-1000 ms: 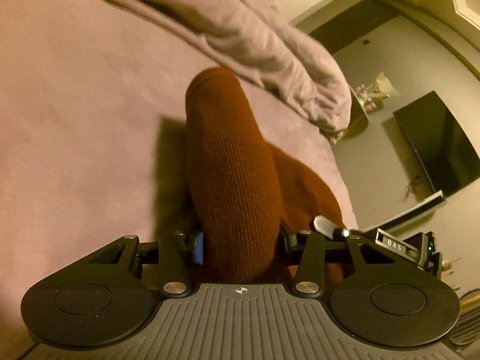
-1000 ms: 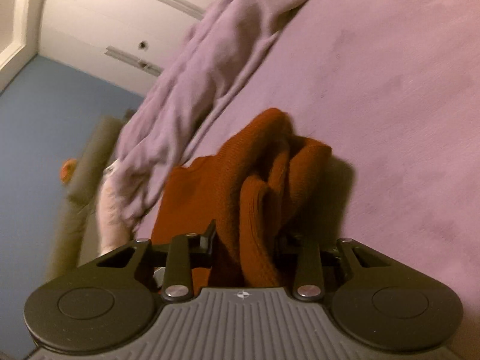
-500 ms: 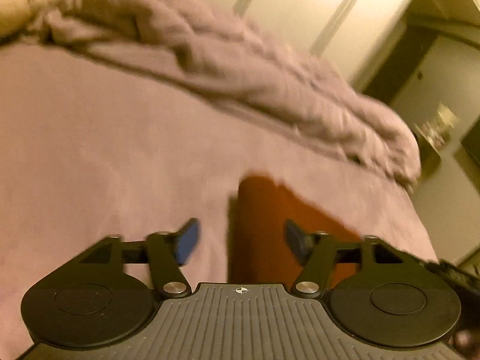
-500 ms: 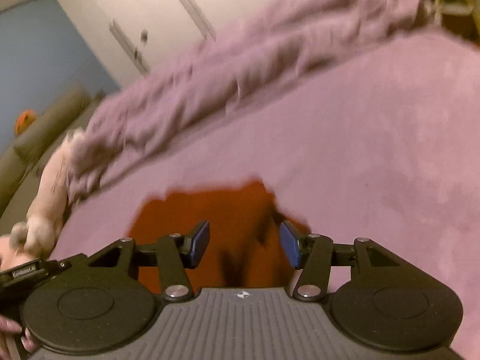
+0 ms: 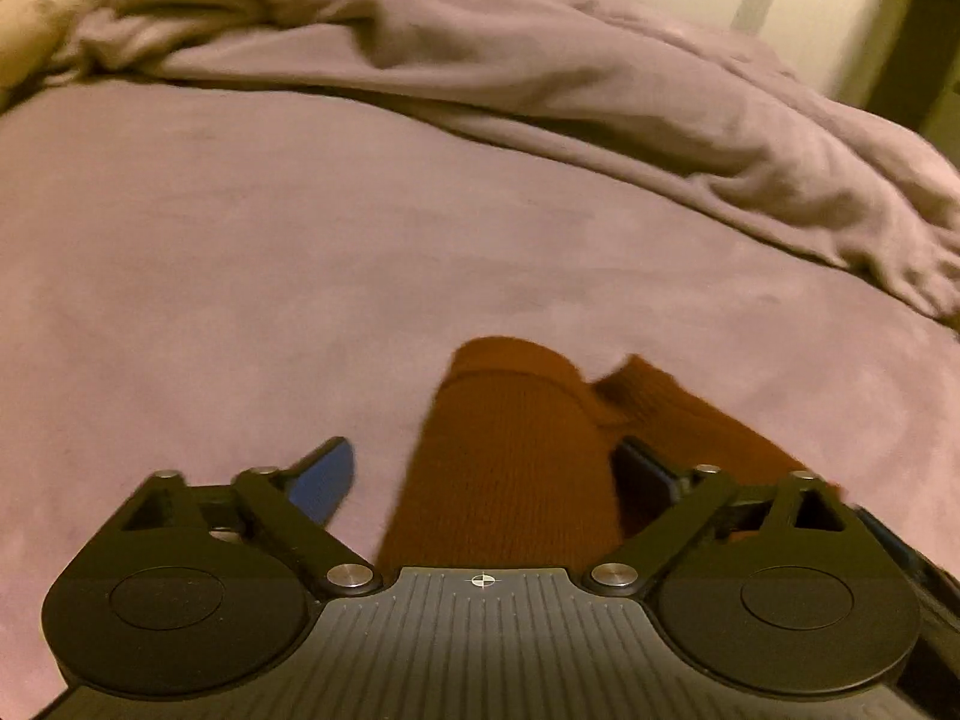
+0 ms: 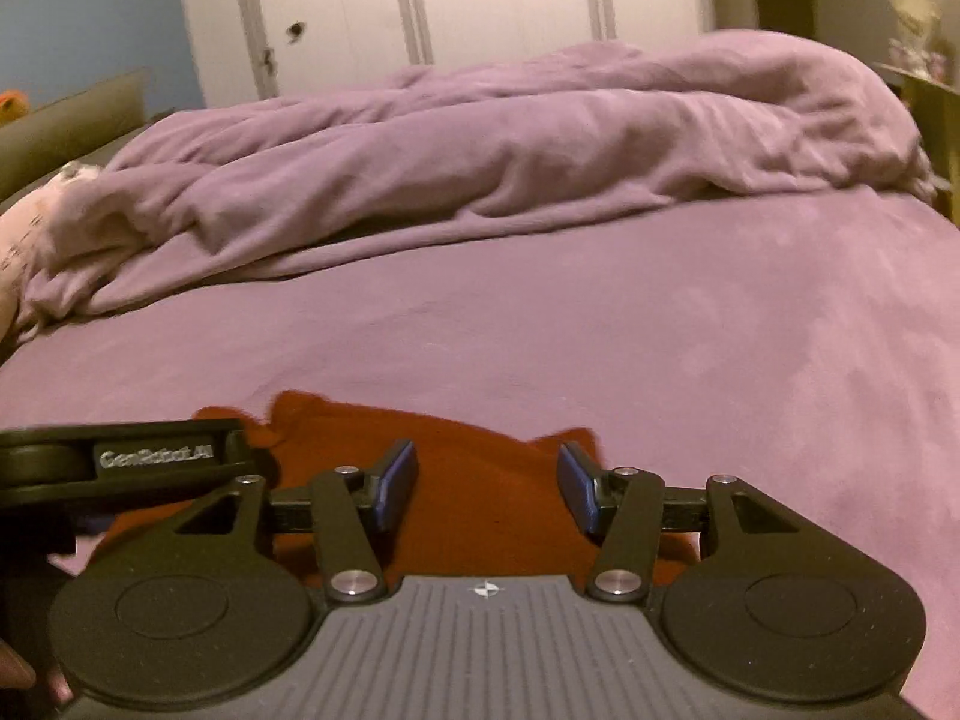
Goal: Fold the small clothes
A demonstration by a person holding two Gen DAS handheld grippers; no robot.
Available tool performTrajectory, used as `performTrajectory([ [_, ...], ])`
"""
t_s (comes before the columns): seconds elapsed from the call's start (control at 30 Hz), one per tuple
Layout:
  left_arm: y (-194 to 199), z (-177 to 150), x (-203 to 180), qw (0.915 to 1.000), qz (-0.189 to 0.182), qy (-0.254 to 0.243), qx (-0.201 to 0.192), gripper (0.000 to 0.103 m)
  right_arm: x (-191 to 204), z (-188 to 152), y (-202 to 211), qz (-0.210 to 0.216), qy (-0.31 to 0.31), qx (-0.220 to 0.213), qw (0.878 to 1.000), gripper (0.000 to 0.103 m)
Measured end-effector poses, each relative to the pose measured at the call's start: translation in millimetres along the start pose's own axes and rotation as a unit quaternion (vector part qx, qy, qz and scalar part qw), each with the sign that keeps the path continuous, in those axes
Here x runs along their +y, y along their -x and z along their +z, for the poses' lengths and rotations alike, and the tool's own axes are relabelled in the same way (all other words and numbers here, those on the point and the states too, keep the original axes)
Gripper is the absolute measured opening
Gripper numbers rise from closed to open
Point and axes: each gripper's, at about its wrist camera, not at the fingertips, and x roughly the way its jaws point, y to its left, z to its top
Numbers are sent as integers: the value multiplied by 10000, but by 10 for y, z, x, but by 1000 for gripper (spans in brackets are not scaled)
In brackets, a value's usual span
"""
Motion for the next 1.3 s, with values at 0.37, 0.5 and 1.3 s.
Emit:
performTrajectory([
  [0.37, -79, -101, 3, 9993, -15, 231, -292, 103, -288, -164, -133, 95, -660, -101, 9977, 70],
  [0.5, -91, -123, -33, 9988, 65, 270, -398, 103, -321, -182, -193, 71, -758, -109, 9970, 71],
  [1.3, 1375, -975, 749, 9981, -596, -69, 129, 103, -342, -769, 1519, -496, 844, 21, 9952, 83],
])
